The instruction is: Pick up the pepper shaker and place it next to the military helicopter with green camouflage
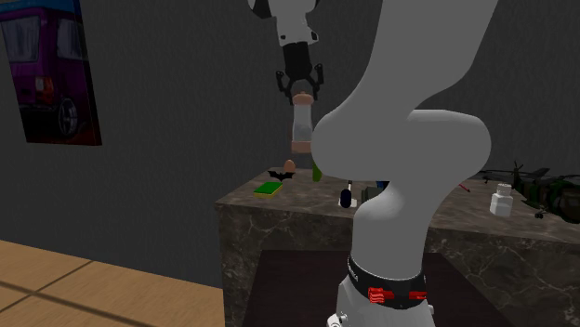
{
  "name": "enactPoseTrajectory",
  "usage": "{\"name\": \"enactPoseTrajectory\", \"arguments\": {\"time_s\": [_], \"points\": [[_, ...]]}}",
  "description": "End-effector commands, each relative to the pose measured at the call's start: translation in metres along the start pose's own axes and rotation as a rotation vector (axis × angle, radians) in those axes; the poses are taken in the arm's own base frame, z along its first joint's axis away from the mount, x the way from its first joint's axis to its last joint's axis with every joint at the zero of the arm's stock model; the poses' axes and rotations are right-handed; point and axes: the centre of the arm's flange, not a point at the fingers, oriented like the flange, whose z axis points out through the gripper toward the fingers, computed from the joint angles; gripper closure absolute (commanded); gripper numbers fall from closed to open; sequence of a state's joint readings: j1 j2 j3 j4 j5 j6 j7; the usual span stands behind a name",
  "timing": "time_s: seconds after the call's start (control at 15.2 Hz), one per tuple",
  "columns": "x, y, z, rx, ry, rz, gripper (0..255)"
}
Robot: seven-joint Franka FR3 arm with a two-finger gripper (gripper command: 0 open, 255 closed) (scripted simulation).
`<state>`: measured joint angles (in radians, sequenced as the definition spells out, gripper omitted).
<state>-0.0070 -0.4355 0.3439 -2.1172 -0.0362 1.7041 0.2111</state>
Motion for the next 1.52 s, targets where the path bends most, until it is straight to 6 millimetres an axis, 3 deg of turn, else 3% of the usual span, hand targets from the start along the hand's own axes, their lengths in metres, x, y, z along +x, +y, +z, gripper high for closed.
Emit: {"name": "enactPoseTrajectory", "arguments": {"time_s": [0.0, 0.86, 1.45], "points": [[0.000, 0.003, -0.011, 0.000, 0.000, 0.000, 255], [0.002, 0.014, -0.076, 0.000, 0.000, 0.000, 255], [0.016, 0.130, -0.055, 0.000, 0.000, 0.000, 255]]}}
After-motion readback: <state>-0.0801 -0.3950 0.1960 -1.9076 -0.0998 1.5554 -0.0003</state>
